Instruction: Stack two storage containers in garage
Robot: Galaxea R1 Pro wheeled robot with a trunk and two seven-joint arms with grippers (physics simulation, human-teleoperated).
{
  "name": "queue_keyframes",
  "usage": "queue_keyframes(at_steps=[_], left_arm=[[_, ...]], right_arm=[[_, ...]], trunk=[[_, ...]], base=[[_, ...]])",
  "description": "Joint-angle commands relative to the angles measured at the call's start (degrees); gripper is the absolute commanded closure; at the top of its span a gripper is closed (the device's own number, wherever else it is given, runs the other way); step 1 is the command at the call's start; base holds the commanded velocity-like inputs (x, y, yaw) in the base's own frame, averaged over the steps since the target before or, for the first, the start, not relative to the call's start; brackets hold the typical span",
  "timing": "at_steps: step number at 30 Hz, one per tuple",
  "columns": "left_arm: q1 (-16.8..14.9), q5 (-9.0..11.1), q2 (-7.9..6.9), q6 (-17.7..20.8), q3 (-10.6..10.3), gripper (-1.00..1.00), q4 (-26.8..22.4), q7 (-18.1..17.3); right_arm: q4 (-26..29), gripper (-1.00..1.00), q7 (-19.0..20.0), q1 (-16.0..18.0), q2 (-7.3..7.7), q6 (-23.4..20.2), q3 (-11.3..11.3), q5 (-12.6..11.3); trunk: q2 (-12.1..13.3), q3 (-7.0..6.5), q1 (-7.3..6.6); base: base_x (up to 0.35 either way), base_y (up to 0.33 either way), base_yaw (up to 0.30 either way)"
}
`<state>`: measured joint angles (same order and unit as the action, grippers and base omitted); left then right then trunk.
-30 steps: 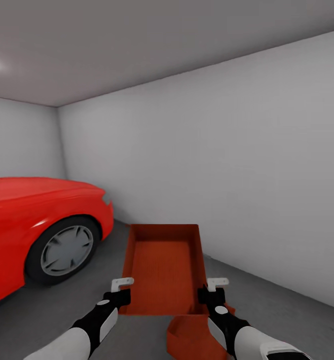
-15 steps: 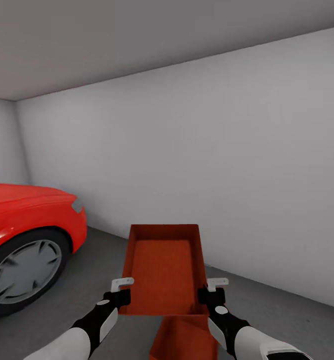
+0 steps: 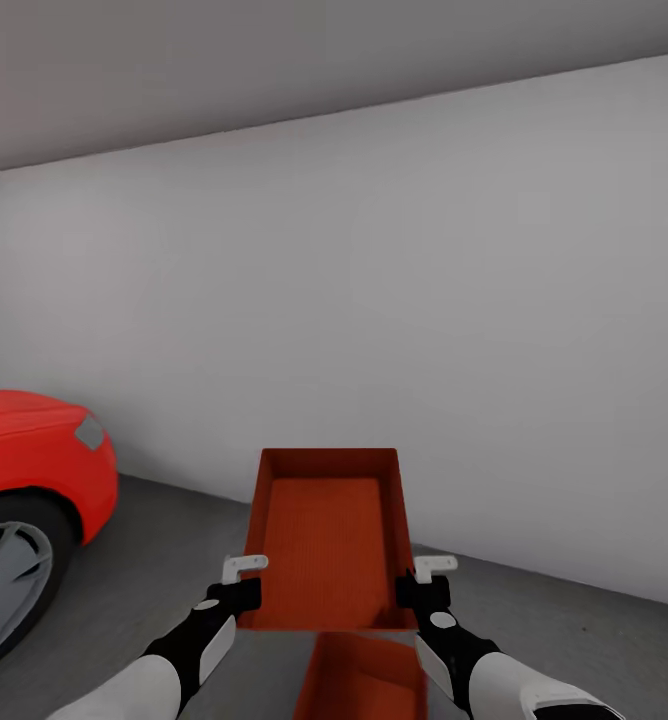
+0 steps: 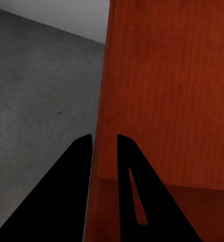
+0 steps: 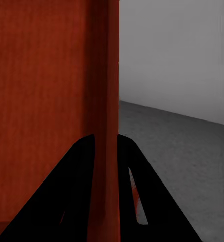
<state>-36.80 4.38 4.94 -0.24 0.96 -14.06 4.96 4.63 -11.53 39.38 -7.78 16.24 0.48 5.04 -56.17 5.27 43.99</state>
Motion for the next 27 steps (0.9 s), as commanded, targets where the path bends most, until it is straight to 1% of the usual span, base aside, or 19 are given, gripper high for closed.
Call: queue_keyframes(at_steps=[1, 4, 7, 27], left_arm=[[0.0, 0.2, -1.42, -0.4, -0.5, 1.00, -0.3, 0.4], [0.0, 0.4, -1.45, -0.4, -0.4, 1.00, -0.7, 0.4], [0.0, 0.6, -1.46, -0.5, -0.3, 1.00, -1.0, 0.4], [0.0, 0.6, -1.44, -0.5, -0.3, 1.00, -1.2, 0.4]], right_arm=[[-0.2, 1.00, -0.2, 0.1, -0.04, -0.2, -2.1, 0.6], [-0.2, 1.00, -0.2, 0.1, -0.04, -0.2, -2.1, 0.6], [-0.2, 1.00, -0.2, 0.1, -0.04, -0.2, -2.1, 0.6], [-0.2, 1.00, -0.2, 0.1, -0.08, -0.2, -2.1, 0.7]], trunk=[[-0.1, 0.09, 0.04], [-0.1, 0.09, 0.04], [-0.1, 0.09, 0.04], [-0.1, 0.09, 0.04]], base=[[0.303, 0.215, -0.277], [0.294, 0.209, -0.277], [0.116, 0.084, -0.277], [0.006, 0.004, -0.277]])
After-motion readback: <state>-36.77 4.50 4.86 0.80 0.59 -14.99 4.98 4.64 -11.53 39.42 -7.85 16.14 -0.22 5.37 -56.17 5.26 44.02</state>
